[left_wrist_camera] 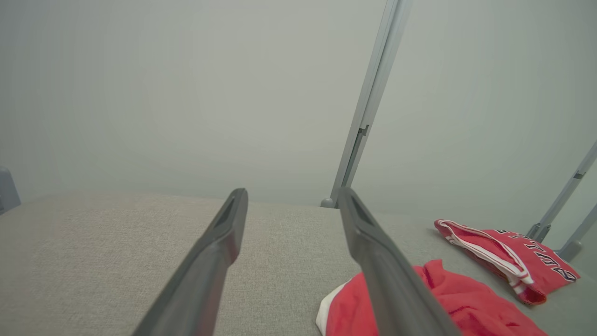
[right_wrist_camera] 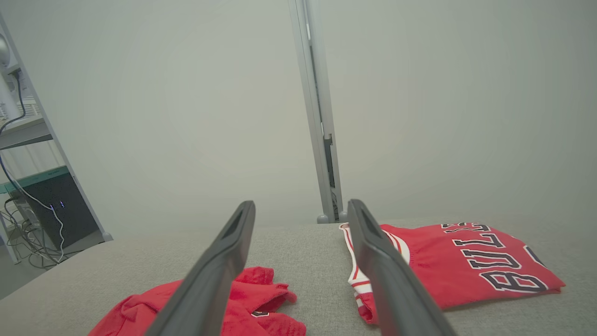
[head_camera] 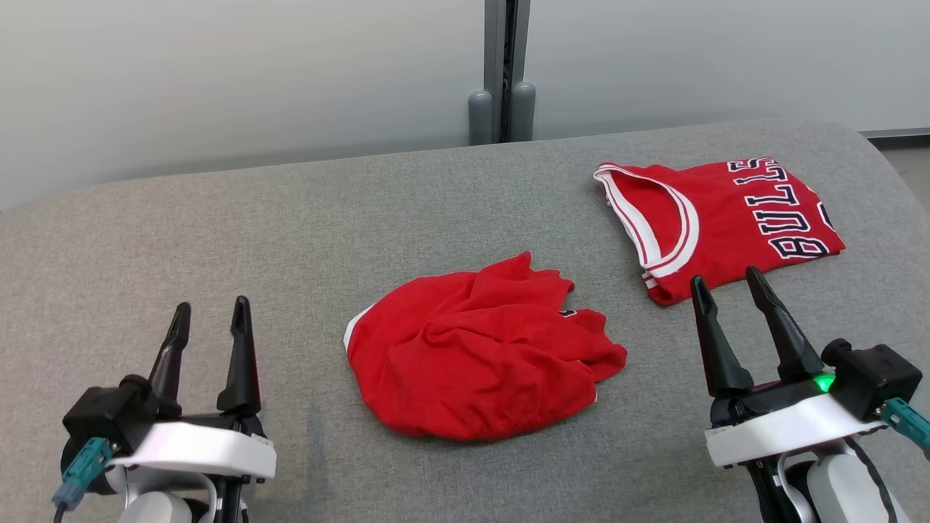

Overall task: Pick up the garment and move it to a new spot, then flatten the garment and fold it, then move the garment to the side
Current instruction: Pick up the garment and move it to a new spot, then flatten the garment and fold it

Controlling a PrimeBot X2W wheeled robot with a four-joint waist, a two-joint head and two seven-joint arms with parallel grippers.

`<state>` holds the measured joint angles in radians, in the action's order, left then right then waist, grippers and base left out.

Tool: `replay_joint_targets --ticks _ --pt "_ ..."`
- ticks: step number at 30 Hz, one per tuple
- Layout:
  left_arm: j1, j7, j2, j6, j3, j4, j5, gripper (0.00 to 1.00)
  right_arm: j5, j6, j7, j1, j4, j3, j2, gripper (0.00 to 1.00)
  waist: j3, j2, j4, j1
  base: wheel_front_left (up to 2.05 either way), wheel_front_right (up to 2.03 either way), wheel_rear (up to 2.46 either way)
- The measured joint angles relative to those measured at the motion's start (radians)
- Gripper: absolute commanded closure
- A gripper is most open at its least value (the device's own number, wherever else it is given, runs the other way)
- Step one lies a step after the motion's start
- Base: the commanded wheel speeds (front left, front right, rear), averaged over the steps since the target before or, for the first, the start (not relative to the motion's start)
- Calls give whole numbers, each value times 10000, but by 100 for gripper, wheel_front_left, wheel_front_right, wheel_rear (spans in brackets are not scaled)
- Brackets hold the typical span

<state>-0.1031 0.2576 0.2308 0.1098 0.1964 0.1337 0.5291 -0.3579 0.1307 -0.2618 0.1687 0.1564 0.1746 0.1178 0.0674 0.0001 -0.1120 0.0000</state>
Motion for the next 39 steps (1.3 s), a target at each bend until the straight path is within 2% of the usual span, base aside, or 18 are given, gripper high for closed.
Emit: replay_joint_targets --ticks 3,8,23,28,34,38,39 --pt "238 31 -176 27 -270 -240 -284 0 50 0 2 -45 -113 -107 -6 0 -25 0 10 0 0 0 0" --pt "534 42 -324 -165 -717 -585 -846 0 90 0 0 -45 -226 -328 -4 0 -35 0 -8 0 0 0 0" --pt "786 56 -930 -746 -1335 -347 -1835 0 351 0 0 -66 -102 -667 -100 0 20 -1 -63 0 0 0 0" --pt "786 56 -1133 -932 -1384 -282 -1960 0 364 0 0 -65 -6 -671 -102 0 -8 0 -59 0 0 0 0" --pt "798 27 -1189 -1202 -1312 35 -2125 0 307 0 2 -46 696 -698 -84 0 -55 0 -56 0 0 0 0" --pt "1031 -1005 -1287 -1820 -616 600 -1674 0 244 0 0 -10 840 -729 -33 0 -96 0 -84 0 0 0 0" --pt "1031 -1005 -1287 -1820 -616 600 -1674 0 244 0 0 -10 840 -729 -33 0 -96 0 -84 0 0 0 0"
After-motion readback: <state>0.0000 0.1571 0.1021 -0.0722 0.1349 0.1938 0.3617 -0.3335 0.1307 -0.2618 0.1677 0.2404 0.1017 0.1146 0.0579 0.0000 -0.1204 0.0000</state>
